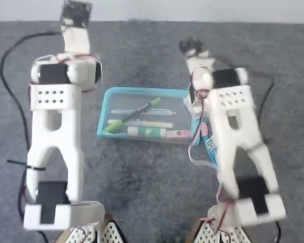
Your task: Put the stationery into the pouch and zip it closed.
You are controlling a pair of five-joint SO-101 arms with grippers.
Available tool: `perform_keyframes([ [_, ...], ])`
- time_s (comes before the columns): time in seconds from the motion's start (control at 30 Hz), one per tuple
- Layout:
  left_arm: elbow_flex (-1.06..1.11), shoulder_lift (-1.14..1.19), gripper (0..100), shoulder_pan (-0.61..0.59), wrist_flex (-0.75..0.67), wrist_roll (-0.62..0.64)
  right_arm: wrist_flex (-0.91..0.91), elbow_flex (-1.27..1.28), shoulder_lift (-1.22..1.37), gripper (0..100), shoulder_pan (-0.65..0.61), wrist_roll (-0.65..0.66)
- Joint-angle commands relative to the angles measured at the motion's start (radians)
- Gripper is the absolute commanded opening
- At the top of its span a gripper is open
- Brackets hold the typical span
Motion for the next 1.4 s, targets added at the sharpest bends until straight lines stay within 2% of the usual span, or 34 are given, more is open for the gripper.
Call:
perform_keyframes([
  [0.0,0.151,-0.091,9,-0.015,0.035,0.018,-0.074,0.006,0.134,13.5,0.065,-0.041],
  [0.1,0.337,-0.110,11,-0.046,-0.040,0.021,-0.090,-0.052,0.254,21.4,0.090,-0.035],
  [0.23,0.559,-0.195,11,-0.104,-0.249,0.025,-0.082,-0.132,0.369,19.3,0.091,-0.046],
  [0.3,0.631,-0.261,11,-0.121,-0.296,0.021,-0.090,-0.146,0.412,19.1,0.094,-0.046],
  [0.53,0.750,-0.463,11,-0.109,-0.308,0.020,-0.154,-0.163,0.512,19.0,0.094,-0.087],
  [0.73,0.769,-0.486,11,-0.109,-0.310,0.020,-0.151,-0.140,0.555,18.6,0.041,-0.084],
  [0.8,0.771,-0.486,11,-0.109,-0.310,0.020,-0.151,-0.138,0.578,14.4,0.033,-0.086],
  [0.9,0.773,-0.486,11,-0.109,-0.308,0.020,-0.154,-0.144,0.584,0.0,0.033,-0.087],
  [0.97,0.773,-0.486,11,-0.109,-0.308,0.020,-0.151,-0.137,0.575,1.7,0.039,-0.086],
  [1.13,0.773,-0.486,11,-0.109,-0.308,0.020,-0.088,-0.153,0.464,0.6,0.125,-0.089],
  [1.27,0.769,-0.491,10,-0.109,-0.342,0.018,-0.036,-0.160,0.179,0.6,0.170,-0.064],
  [1.37,0.734,-0.491,10,-0.109,-0.344,0.012,0.002,-0.158,-0.084,0.6,0.131,0.005],
])
